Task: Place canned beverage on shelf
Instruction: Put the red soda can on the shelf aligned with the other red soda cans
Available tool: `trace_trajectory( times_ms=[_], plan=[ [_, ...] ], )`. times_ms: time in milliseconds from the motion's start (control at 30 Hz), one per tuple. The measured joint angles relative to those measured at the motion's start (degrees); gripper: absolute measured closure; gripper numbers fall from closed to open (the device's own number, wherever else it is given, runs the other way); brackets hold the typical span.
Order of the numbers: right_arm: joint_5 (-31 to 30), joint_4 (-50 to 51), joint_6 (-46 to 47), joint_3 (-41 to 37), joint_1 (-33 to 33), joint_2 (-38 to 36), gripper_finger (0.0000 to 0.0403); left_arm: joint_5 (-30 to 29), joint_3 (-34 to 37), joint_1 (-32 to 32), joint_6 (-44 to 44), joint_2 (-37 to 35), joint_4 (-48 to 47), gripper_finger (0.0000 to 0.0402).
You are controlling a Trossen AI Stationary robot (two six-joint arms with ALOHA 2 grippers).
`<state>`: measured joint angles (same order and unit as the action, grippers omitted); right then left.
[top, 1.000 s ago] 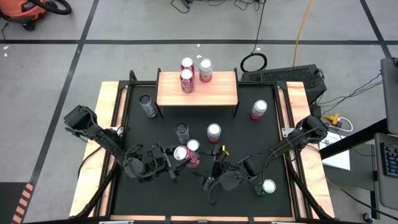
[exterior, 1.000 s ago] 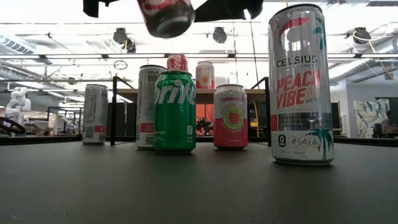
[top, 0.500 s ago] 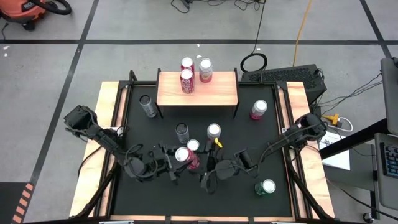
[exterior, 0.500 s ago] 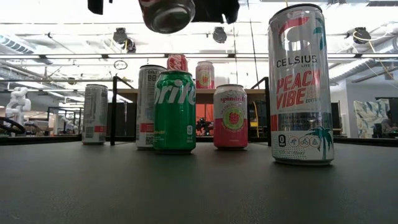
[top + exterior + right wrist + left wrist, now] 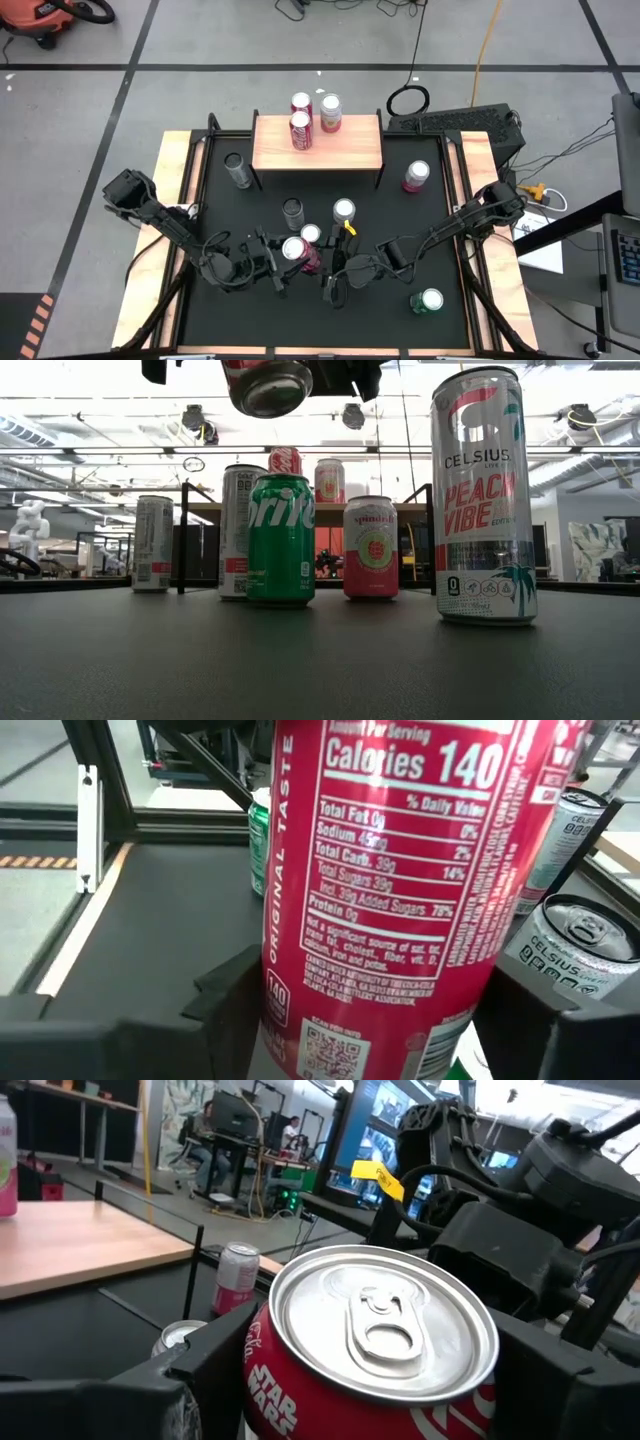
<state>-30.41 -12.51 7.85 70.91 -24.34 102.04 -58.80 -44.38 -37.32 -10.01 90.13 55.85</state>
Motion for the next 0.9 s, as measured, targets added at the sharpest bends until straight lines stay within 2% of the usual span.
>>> trace_trajectory(
  times_ms=[200, 367, 567, 700, 900],
  plan=[
    [2.28, 0.33, -1.77, 0.02, -0.85, -0.33, 0.0138, 4.09, -0.09, -1.55, 7.52, -0.05, 0.92, 0.0058],
    [8.78, 1.18, -2.25, -0.04, -0.68, -0.62, 0.0141, 7.97, -0.2, -2.18, 10.67, -1.0, 1.05, 0.0017],
    [8.76, 1.41, -2.95, -0.04, -0.46, -1.42, 0.0139, 8.93, -0.2, -2.66, 13.99, -2.08, -0.04, 0.0012],
    [9.86, 1.91, -4.19, -0.04, -0.39, -1.89, 0.0141, 9.27, -0.13, -4.24, 17.22, -5.56, -3.31, 0.0012],
    [9.95, 2.47, -6.39, -0.04, -0.39, -3.74, 0.0137, 8.94, -0.11, -5.92, 16.61, -13.83, -16.53, 0.0011]
  ],
)
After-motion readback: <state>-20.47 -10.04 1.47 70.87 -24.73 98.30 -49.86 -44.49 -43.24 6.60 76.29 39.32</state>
